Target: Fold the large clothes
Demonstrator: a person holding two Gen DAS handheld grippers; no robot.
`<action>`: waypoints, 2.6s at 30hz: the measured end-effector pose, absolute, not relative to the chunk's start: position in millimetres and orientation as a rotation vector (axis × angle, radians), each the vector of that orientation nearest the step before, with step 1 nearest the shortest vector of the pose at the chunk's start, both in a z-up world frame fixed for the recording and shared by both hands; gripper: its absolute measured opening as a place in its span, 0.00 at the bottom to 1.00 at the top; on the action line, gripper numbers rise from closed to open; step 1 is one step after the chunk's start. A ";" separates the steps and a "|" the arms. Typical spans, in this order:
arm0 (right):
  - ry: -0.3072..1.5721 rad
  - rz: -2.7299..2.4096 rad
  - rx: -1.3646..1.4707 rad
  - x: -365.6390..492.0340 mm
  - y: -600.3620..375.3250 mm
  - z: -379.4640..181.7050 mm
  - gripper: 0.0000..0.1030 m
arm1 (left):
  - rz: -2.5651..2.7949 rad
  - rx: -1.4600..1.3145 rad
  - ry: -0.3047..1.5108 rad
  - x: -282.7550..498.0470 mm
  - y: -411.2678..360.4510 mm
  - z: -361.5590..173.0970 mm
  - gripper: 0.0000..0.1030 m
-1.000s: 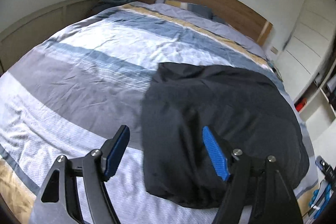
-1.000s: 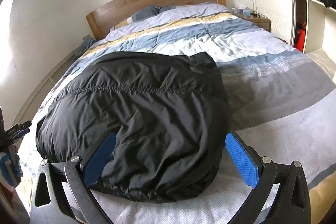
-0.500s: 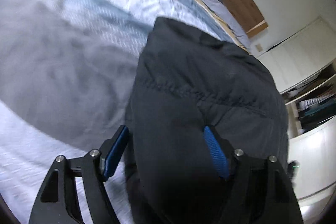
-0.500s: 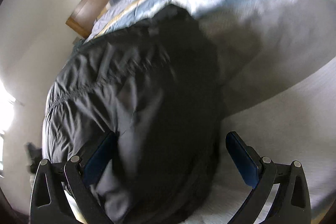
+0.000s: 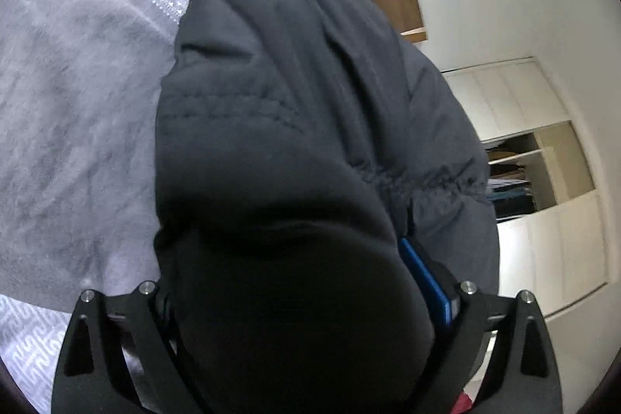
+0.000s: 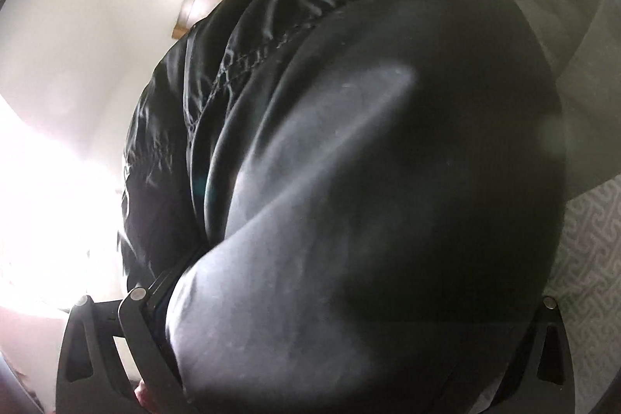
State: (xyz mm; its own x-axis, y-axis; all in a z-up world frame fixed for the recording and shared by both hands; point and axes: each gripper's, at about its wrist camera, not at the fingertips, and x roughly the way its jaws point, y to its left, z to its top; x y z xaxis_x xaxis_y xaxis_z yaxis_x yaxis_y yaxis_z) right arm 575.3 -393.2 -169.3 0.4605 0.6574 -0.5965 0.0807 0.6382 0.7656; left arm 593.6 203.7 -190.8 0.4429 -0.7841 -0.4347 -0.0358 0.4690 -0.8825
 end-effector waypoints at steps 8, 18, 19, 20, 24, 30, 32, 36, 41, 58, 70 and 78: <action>0.983 0.452 0.840 584.6 -366.6 -125.9 0.61 | -0.703 -0.865 0.915 585.6 159.2 -110.4 0.39; 0.795 0.576 0.702 568.7 -324.5 7.6 0.38 | -0.726 -0.842 0.780 549.6 164.5 -19.9 0.27; 0.782 0.588 0.697 565.1 -325.4 16.7 0.37 | -0.736 -0.842 0.765 543.5 165.4 -10.8 0.27; 0.766 0.602 0.689 558.4 -324.4 27.1 0.36 | -0.749 -0.840 0.745 531.8 169.8 0.8 0.27; 0.731 0.645 0.670 525.4 -318.2 48.6 0.36 | -0.759 -0.813 0.729 498.7 182.2 13.9 0.27; 0.850 0.577 0.689 498.8 -328.3 -14.3 0.36 | -0.627 -0.807 0.886 478.7 186.5 -51.3 0.27; 0.923 0.514 0.686 495.1 -332.0 -44.1 0.36 | -0.535 -0.768 0.941 473.1 193.9 -75.1 0.27; 0.971 0.395 0.674 486.4 -357.8 -68.6 0.44 | -0.417 -0.759 0.973 459.4 223.8 -87.5 0.40; 1.022 0.241 0.576 477.1 -377.3 -66.0 0.69 | -0.267 -0.672 0.991 436.6 266.4 -75.0 0.50; 0.889 0.093 0.163 361.1 -327.4 36.6 0.83 | -0.030 -0.405 0.856 329.3 233.0 56.7 0.57; 0.662 -0.014 -0.021 247.1 -243.7 107.9 0.93 | 0.061 -0.174 0.680 210.1 123.4 114.8 0.66; 0.573 -0.011 -0.088 177.2 -206.7 123.7 0.94 | 0.139 -0.117 0.611 143.4 90.2 118.7 0.66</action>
